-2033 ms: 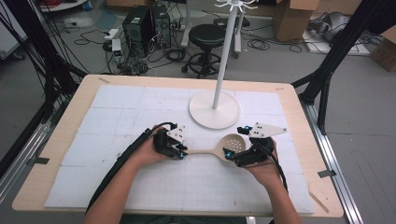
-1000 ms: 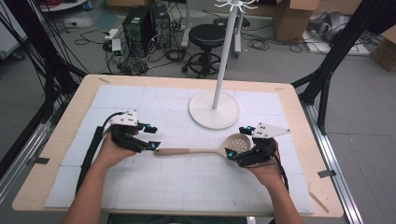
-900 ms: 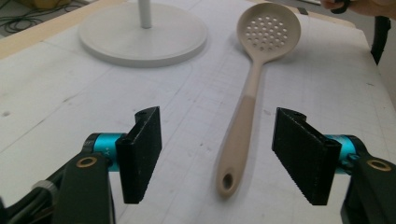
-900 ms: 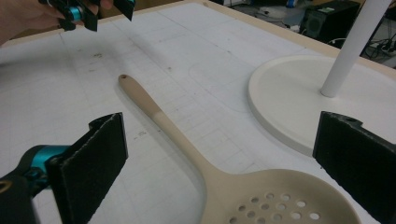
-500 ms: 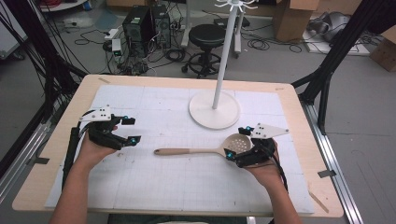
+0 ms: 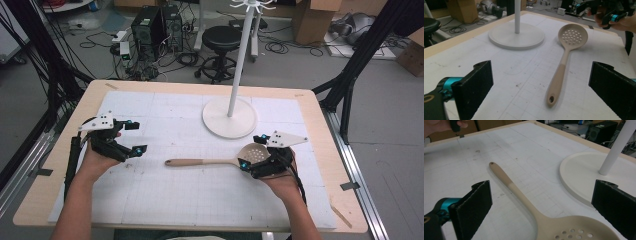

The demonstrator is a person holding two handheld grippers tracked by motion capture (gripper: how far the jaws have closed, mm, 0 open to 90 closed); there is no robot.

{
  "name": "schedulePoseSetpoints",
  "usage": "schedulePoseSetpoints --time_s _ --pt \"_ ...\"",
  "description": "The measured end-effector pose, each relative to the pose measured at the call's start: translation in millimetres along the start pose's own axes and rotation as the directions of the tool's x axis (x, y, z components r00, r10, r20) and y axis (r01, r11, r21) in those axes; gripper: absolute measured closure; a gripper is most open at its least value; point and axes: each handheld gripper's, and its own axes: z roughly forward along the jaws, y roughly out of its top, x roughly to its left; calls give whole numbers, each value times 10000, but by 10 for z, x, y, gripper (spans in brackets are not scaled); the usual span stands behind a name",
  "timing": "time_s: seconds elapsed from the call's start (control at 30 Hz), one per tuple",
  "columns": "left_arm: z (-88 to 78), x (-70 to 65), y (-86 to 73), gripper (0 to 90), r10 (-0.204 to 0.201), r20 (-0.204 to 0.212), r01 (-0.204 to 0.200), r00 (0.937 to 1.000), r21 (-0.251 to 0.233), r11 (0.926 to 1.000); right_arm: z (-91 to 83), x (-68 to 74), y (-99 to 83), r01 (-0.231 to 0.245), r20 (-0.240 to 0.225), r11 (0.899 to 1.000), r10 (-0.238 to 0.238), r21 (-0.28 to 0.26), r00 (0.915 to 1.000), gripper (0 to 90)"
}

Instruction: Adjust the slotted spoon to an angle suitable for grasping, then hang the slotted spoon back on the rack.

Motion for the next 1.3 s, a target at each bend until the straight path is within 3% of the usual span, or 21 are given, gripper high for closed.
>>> schedulePoseSetpoints --time_s 0.23,0.73,1.3 --pt "6 -3 -3 61 -11 -132 12 9999 94 10000 -22 1 -4 -12 -24 10000 12 -8 10000 14" --pt "29 25 -28 61 -1 -1 1 10000 246 9997 -28 -5 -2 -27 -11 10000 27 -24 10000 14" --pt "-59 79 -108 61 -198 -618 213 9979 233 9995 4 18 42 195 33 9998 -195 108 9998 14"
